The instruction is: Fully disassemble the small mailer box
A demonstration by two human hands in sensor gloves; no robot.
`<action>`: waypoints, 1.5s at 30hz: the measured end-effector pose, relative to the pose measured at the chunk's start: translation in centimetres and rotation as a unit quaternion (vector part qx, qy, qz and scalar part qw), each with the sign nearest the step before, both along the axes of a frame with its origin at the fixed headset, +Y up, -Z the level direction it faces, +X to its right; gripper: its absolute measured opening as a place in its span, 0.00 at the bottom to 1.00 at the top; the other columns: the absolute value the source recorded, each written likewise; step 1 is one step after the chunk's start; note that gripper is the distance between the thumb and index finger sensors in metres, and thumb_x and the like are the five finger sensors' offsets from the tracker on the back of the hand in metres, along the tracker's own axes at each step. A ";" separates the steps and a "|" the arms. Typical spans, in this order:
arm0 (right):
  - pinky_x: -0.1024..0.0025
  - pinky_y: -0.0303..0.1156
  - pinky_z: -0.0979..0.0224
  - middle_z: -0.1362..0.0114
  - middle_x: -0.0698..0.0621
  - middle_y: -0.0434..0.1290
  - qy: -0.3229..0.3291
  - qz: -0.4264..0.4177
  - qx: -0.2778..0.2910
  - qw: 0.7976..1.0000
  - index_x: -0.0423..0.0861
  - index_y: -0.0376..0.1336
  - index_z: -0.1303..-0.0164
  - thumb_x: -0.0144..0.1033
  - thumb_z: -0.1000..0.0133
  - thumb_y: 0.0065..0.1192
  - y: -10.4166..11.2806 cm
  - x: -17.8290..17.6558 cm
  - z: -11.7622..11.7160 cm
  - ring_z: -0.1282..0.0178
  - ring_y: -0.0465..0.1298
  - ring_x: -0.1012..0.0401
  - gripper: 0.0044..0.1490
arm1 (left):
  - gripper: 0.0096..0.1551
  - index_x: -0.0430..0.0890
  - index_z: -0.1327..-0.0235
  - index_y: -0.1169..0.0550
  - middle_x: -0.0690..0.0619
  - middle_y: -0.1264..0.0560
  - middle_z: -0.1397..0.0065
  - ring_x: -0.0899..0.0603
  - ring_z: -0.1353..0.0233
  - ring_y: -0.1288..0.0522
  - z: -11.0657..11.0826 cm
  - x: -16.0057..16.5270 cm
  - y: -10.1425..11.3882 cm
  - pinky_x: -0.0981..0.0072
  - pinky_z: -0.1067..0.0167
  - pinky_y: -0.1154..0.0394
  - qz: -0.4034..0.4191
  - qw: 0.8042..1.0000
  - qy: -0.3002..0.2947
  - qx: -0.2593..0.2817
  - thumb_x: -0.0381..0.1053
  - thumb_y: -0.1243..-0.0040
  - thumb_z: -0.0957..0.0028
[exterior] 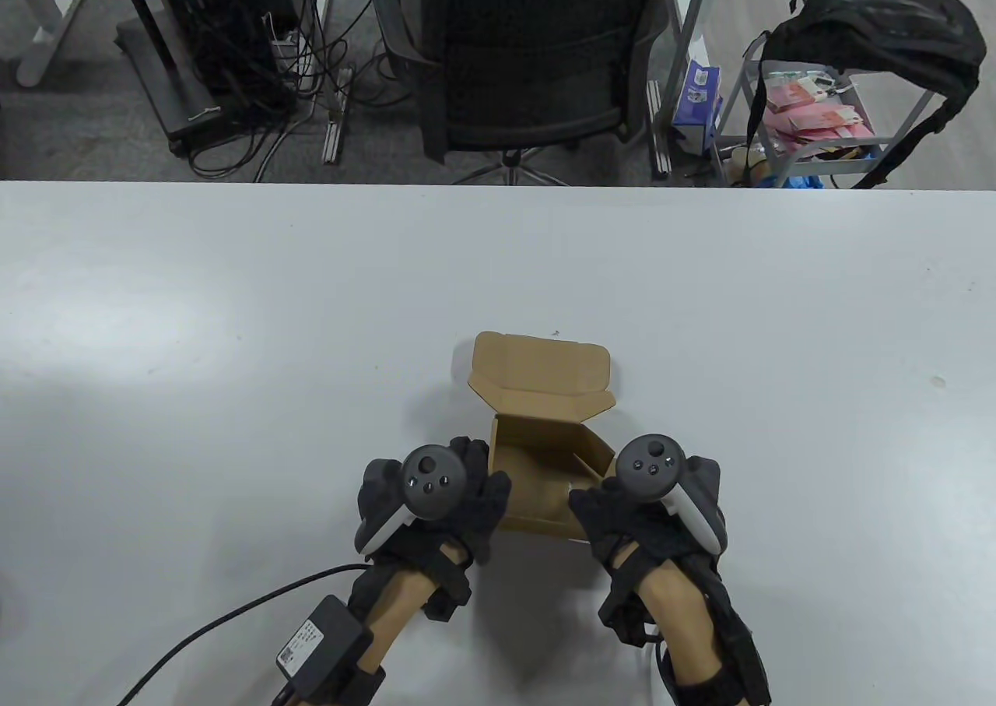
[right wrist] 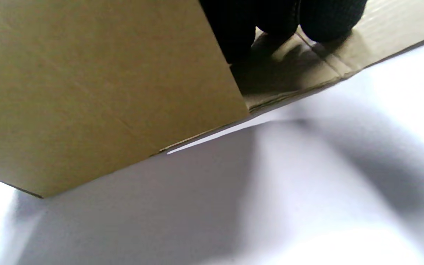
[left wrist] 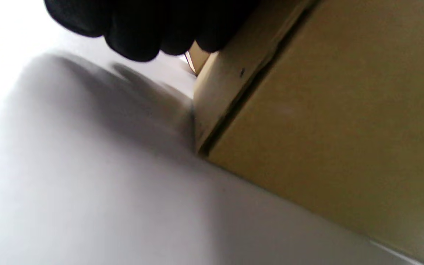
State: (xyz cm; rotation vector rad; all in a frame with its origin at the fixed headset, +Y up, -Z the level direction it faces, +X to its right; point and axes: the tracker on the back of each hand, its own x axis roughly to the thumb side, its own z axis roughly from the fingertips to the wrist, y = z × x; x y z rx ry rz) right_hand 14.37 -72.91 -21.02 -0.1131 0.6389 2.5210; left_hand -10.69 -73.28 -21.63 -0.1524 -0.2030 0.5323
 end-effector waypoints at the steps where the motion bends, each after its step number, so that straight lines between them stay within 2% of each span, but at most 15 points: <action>1: 0.40 0.58 0.28 0.25 0.41 0.60 0.000 -0.001 -0.001 1.000 0.38 0.67 0.40 0.59 0.54 0.48 0.0 0.0 0.0 0.23 0.52 0.40 0.45 | 0.46 0.39 0.36 0.27 0.37 0.29 0.27 0.30 0.31 0.27 0.0 0.0 0.0 0.35 0.39 0.30 0.000 1.000 0.010 0.005 0.73 0.53 0.51; 5: 0.40 0.57 0.29 0.25 0.41 0.60 -0.002 -0.008 -0.005 1.000 0.37 0.67 0.40 0.60 0.54 0.48 0.1 0.1 0.0 0.24 0.52 0.40 0.46 | 0.41 0.38 0.44 0.21 0.37 0.23 0.35 0.31 0.38 0.22 0.0 -0.2 0.2 0.35 0.44 0.27 0.010 1.000 0.019 0.008 0.70 0.51 0.51; 8: 0.40 0.57 0.28 0.25 0.41 0.60 -0.002 -0.011 -0.007 1.000 0.37 0.67 0.40 0.60 0.54 0.48 0.1 0.2 0.0 0.24 0.51 0.40 0.46 | 0.40 0.37 0.46 0.20 0.36 0.21 0.38 0.31 0.40 0.20 -0.1 -0.2 0.2 0.35 0.45 0.26 0.008 1.000 0.012 0.012 0.68 0.53 0.51; 26: 0.41 0.56 0.28 0.26 0.42 0.60 -0.002 -0.021 -0.011 1.000 0.38 0.67 0.40 0.61 0.54 0.47 0.0 0.5 0.0 0.23 0.51 0.42 0.46 | 0.40 0.35 0.46 0.19 0.34 0.20 0.38 0.30 0.40 0.20 -0.7 -0.6 0.4 0.36 0.45 0.25 0.028 1.000 -0.012 -0.005 0.63 0.57 0.50; 31: 0.42 0.56 0.28 0.26 0.42 0.60 -0.005 -0.023 -0.012 1.000 0.38 0.67 0.40 0.61 0.54 0.48 0.0 0.6 0.0 0.23 0.50 0.43 0.46 | 0.41 0.35 0.43 0.21 0.35 0.22 0.36 0.30 0.38 0.22 -0.8 -0.9 0.2 0.35 0.43 0.27 0.047 0.998 -0.014 -0.037 0.63 0.58 0.49; 37: 0.47 0.54 0.27 0.25 0.47 0.59 -0.018 -0.064 -0.040 0.997 0.40 0.67 0.40 0.60 0.54 0.48 -0.5 1.9 -0.2 0.23 0.49 0.47 0.44 | 0.42 0.35 0.42 0.20 0.35 0.23 0.35 0.29 0.37 0.22 -0.9 -1.3 0.2 0.34 0.43 0.28 0.047 0.998 -0.020 -0.035 0.65 0.58 0.50; 40: 0.50 0.52 0.26 0.25 0.48 0.58 -0.019 -0.074 -0.047 0.996 0.42 0.67 0.39 0.59 0.54 0.48 -0.7 2.2 -0.2 0.23 0.47 0.50 0.43 | 0.42 0.37 0.37 0.23 0.34 0.27 0.30 0.27 0.33 0.26 -0.7 -1.3 1.1 0.31 0.40 0.31 0.024 1.000 -0.009 0.014 0.66 0.54 0.50; 42: 0.50 0.52 0.26 0.25 0.50 0.57 -0.016 -0.071 -0.048 0.996 0.42 0.66 0.39 0.59 0.54 0.48 -0.8 2.2 -0.2 0.23 0.47 0.50 0.42 | 0.44 0.39 0.31 0.29 0.37 0.32 0.24 0.27 0.29 0.31 0.1 -1.0 3.1 0.31 0.36 0.34 -0.033 0.992 -0.001 0.125 0.68 0.54 0.51; 43: 0.51 0.52 0.26 0.25 0.50 0.57 -0.015 -0.069 -0.048 0.996 0.43 0.66 0.39 0.59 0.54 0.48 -0.8 2.2 -0.2 0.23 0.47 0.51 0.42 | 0.43 0.43 0.32 0.27 0.41 0.31 0.24 0.29 0.28 0.30 0.7 -0.6 4.5 0.33 0.36 0.32 -0.067 0.978 -0.009 0.199 0.69 0.55 0.51; 45: 0.51 0.52 0.26 0.25 0.51 0.57 -0.014 -0.069 -0.049 0.996 0.43 0.66 0.39 0.59 0.54 0.48 -0.8 2.2 -0.2 0.23 0.47 0.51 0.42 | 0.40 0.50 0.33 0.25 0.49 0.31 0.22 0.32 0.25 0.31 1.6 0.7 6.7 0.35 0.34 0.32 -0.086 0.957 -0.058 0.271 0.71 0.56 0.51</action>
